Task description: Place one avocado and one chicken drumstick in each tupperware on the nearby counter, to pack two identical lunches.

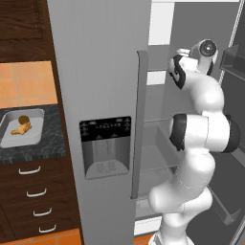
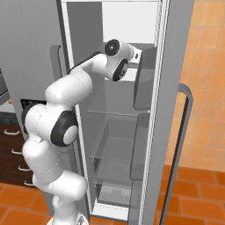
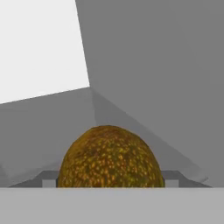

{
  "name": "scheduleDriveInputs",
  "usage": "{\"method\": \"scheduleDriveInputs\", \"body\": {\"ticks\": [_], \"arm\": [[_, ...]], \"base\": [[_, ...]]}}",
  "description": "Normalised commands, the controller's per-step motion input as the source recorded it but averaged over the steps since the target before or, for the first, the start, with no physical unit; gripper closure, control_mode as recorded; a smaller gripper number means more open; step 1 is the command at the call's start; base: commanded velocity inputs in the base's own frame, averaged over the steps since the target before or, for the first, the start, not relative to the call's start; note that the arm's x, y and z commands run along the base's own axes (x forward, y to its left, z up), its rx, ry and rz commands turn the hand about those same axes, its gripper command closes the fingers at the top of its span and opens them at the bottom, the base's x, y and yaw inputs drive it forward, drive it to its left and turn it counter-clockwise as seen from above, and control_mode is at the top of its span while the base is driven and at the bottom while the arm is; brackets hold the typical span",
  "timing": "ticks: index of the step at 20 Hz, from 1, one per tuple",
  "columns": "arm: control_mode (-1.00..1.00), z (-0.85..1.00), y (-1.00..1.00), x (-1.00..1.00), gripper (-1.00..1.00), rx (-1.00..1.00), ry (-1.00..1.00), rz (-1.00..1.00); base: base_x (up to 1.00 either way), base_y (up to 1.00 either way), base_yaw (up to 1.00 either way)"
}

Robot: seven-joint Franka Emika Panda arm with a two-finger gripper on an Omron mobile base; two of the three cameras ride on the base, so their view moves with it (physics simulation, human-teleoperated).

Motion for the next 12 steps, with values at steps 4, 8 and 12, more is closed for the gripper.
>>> {"method": "scheduleDriveInputs", "body": {"ticks": [4, 8, 12], "arm": [[-1.00, 1.00, 0.79, -1.00, 1.00, -0.04, 0.38, 0.00], [-1.00, 0.30, 0.96, -1.00, 1.00, -0.08, 0.27, 0.00], [-1.00, -0.73, 0.41, -1.00, 1.00, -0.04, 0.01, 0.00]], "base": [[0.00, 0.00, 0.00], [0.00, 0.00, 0.00], [0.00, 0.00, 0.00]]}}
